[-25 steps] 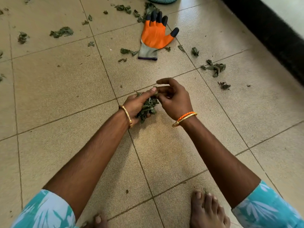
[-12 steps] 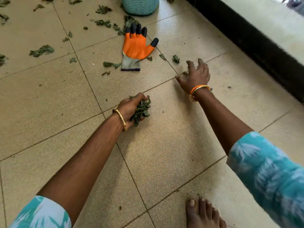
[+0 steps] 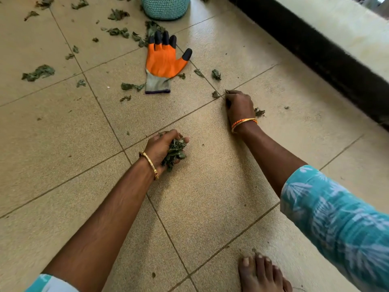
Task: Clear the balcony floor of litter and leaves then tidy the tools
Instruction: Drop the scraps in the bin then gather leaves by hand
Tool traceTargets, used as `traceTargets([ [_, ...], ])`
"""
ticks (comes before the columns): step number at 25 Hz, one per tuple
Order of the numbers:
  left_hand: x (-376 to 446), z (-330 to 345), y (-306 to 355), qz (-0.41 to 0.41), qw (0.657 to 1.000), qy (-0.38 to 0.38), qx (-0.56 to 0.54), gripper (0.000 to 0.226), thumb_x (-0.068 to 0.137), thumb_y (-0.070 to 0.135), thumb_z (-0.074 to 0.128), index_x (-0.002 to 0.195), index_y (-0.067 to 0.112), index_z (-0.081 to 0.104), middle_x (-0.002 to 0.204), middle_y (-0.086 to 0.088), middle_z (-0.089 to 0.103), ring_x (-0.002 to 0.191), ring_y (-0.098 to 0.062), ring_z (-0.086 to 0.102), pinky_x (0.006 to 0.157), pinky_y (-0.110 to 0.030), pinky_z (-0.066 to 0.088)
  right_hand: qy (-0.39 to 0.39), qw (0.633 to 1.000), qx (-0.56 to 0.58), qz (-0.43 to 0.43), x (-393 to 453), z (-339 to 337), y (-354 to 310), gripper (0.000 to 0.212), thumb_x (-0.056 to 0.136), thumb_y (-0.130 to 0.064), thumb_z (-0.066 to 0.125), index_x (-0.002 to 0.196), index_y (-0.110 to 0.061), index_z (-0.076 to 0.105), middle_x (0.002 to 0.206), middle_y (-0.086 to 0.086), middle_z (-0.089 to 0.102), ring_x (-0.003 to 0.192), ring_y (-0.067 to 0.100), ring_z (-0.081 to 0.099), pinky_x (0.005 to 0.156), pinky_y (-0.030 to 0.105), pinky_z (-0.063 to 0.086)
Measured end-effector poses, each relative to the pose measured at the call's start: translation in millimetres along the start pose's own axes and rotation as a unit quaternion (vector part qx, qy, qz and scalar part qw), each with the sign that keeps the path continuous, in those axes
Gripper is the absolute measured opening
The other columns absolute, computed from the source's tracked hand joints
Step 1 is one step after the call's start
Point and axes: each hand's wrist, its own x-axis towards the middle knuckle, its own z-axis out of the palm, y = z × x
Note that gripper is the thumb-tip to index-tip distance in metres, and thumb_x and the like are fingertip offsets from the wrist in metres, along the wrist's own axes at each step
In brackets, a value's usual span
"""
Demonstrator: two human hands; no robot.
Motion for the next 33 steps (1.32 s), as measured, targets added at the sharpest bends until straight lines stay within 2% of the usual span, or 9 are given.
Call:
traceTargets([
  [4,0,3,-2,-0.016,1.000,-0.007,0.013,0.010,0.088,0.011,0.053,0.079,0.015,0.053,0.073,-0.003,0.069,0.047,-0.015,0.050,0.038,-0.014,0.036,0.074,0.967,0.209,0.125,-27,-23,-28,0.028,0.082,0.008,0.052,0.102,0.000,0.070,0.107,0.014,0.069,0.103,0.021,0.063,0.095,0.028,0.048],
  [9,-3,6,-5,-0.034,0.997,-0.062,0.019,0.020,0.090,0.021,0.058,0.107,0.012,0.053,0.103,-0.013,0.072,0.051,-0.014,0.054,0.039,-0.015,0.040,-0.087,0.769,0.574,0.269,-77,-32,-76,0.023,0.080,0.013,0.057,0.098,0.004,0.068,0.082,0.009,0.070,0.078,0.016,0.065,0.074,0.022,0.053],
  [11,-4,6,-8,-0.044,0.996,-0.071,0.018,0.028,0.090,0.021,0.058,0.114,0.008,0.055,0.109,-0.015,0.070,0.051,-0.014,0.054,0.039,-0.015,0.041,-0.099,0.736,0.610,0.276,-83,-32,-74,0.021,0.078,0.013,0.061,0.096,0.004,0.068,0.075,0.003,0.071,0.076,0.015,0.066,0.071,0.019,0.054],
  [13,-4,3,-10,-0.047,0.996,-0.073,0.018,0.033,0.090,0.019,0.057,0.120,0.005,0.056,0.113,-0.016,0.069,0.051,-0.013,0.055,0.039,-0.016,0.041,-0.059,0.767,0.580,0.266,-81,-36,-61,0.019,0.079,0.009,0.064,0.096,0.003,0.069,0.076,0.003,0.071,0.074,0.013,0.068,0.075,0.021,0.055],
  [16,-1,-3,-10,-0.047,0.996,-0.074,0.006,0.032,0.091,0.016,0.053,0.121,0.006,0.058,0.113,-0.014,0.068,0.050,-0.012,0.056,0.039,-0.017,0.041,0.098,0.892,0.365,0.247,-71,-49,-29,0.019,0.084,0.003,0.061,0.097,-0.006,0.072,0.088,0.004,0.071,0.077,0.010,0.066,0.078,0.019,0.054],
  [19,1,-2,-9,-0.043,0.996,-0.072,0.007,0.031,0.091,0.017,0.052,0.119,0.007,0.059,0.108,-0.011,0.070,0.051,-0.012,0.056,0.040,-0.017,0.042,0.182,0.937,0.177,0.241,-58,-53,10,0.025,0.086,-0.001,0.054,0.103,-0.007,0.071,0.105,0.007,0.069,0.095,0.013,0.062,0.084,0.011,0.044],
  [25,3,1,-8,-0.035,0.998,-0.060,0.005,0.024,0.089,0.011,0.048,0.109,0.008,0.062,0.101,-0.008,0.070,0.051,-0.013,0.053,0.039,-0.017,0.040,-0.033,0.995,0.039,0.089,-60,-23,14,0.044,0.088,-0.001,0.048,0.132,0.000,0.046,0.140,0.022,0.036,0.130,0.033,0.033,0.112,0.037,0.027],
  [28,2,-2,-9,-0.034,0.998,-0.053,0.007,0.024,0.089,0.012,0.048,0.108,0.008,0.061,0.100,-0.008,0.069,0.052,-0.012,0.054,0.040,-0.015,0.040,-0.043,0.999,-0.008,-0.007,-72,-14,-1,0.037,0.091,0.001,0.046,0.127,0.003,0.050,0.142,0.019,0.039,0.131,0.033,0.037,0.108,0.036,0.032],
  [33,-1,-4,-7,-0.055,0.996,-0.070,-0.030,0.024,0.089,0.015,0.044,0.109,0.009,0.056,0.102,-0.011,0.067,0.054,-0.011,0.057,0.036,-0.014,0.037,-0.019,0.998,0.047,0.049,-69,-34,-11,0.031,0.082,0.008,0.051,0.106,0.000,0.069,0.122,0.011,0.063,0.113,0.025,0.058,0.096,0.030,0.045],
])
